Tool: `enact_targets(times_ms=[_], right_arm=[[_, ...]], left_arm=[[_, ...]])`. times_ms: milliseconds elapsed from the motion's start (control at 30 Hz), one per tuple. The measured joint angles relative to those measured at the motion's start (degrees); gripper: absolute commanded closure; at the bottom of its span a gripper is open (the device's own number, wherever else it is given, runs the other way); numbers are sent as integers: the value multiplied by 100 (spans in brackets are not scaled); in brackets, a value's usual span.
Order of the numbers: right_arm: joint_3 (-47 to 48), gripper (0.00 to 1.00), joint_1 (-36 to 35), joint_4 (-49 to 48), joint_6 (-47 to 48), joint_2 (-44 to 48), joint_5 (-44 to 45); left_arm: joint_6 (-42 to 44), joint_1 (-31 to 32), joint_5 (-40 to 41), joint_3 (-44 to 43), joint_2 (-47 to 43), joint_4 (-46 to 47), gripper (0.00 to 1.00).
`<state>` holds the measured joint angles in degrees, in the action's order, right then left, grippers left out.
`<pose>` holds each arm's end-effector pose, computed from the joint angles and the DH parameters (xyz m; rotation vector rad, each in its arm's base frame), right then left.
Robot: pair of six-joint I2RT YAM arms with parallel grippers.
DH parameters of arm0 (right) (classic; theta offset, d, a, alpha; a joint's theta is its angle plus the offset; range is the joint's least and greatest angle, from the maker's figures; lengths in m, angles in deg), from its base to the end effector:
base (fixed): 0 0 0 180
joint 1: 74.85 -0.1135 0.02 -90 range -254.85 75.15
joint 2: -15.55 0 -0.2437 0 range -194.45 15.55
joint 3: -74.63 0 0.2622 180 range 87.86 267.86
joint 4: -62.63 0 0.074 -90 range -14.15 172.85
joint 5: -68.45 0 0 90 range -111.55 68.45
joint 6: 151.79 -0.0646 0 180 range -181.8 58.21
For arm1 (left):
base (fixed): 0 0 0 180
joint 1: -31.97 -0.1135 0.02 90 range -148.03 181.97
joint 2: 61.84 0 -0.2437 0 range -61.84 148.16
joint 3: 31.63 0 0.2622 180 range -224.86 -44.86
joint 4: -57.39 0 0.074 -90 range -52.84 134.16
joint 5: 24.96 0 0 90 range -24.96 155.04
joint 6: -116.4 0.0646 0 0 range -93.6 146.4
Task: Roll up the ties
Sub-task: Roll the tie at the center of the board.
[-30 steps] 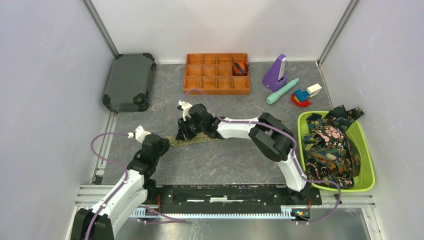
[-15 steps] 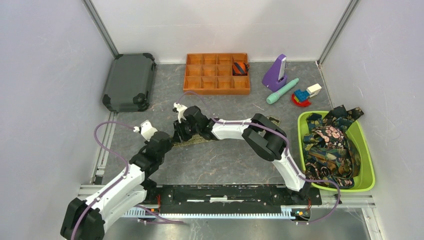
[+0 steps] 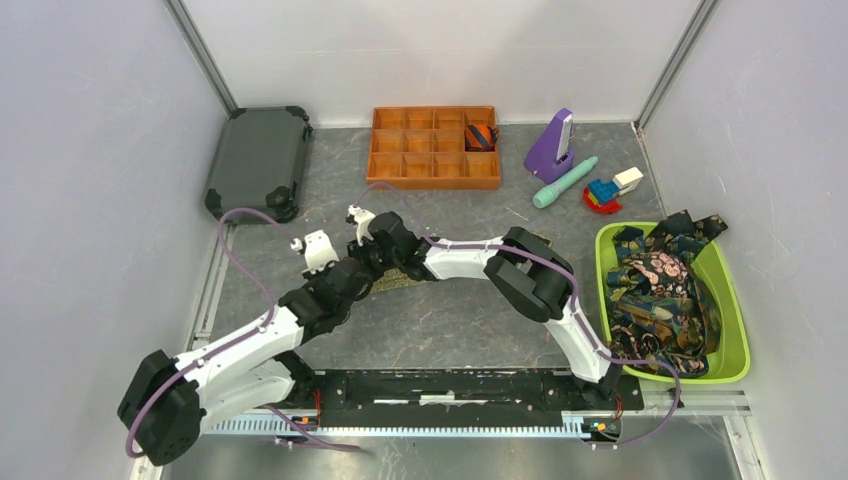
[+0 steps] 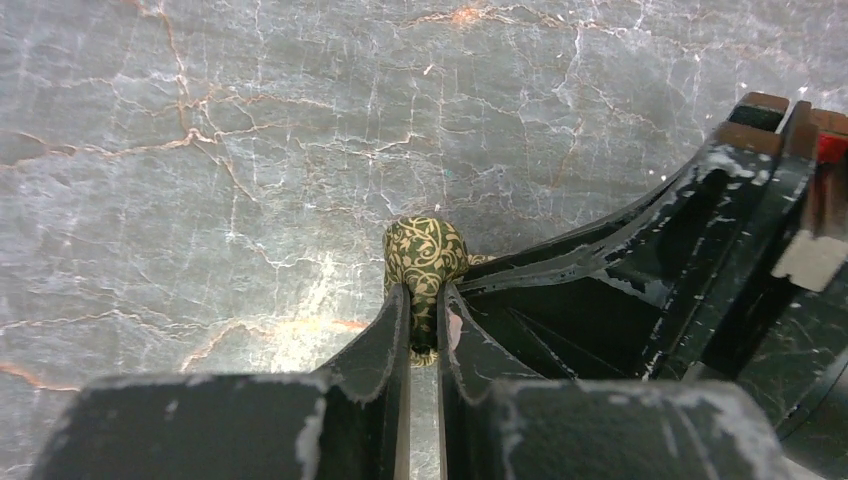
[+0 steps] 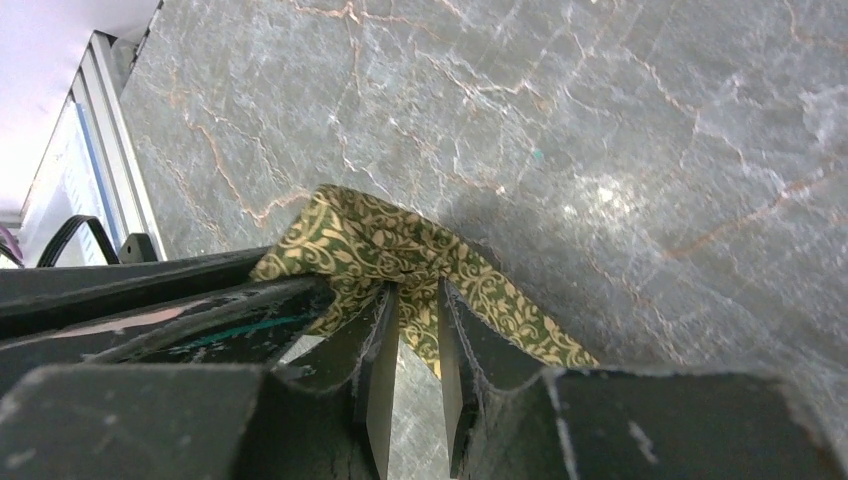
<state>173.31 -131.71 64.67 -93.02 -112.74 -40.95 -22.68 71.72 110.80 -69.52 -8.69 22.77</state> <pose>0.2629 0.4420 0.1044 -0.7404 2.2433 1.2017 0.1861 -0.0946 0.1484 -0.4957 2.0767 0.0968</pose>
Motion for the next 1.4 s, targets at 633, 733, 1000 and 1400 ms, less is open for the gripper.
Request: enact_targets(times_ms=[633, 733, 1000, 1400], right_arm=[[-2684, 73, 1215, -678, -48, 1902, -140], [-3117, 73, 1403, -807, -48, 2339, -153], [-4103, 73, 1685, -973, -46, 3220, -205], [-4835, 72, 2114, -957, 50, 4083, 2]], left_arm=[[-186, 1388, 1609, -1528, 2437, -1322, 98], [-407, 1554, 1818, -1958, 3049, -1727, 98], [-636, 1735, 2068, -2693, 4238, -2437, 98], [-636, 1961, 2133, -3174, 5097, -2780, 98]])
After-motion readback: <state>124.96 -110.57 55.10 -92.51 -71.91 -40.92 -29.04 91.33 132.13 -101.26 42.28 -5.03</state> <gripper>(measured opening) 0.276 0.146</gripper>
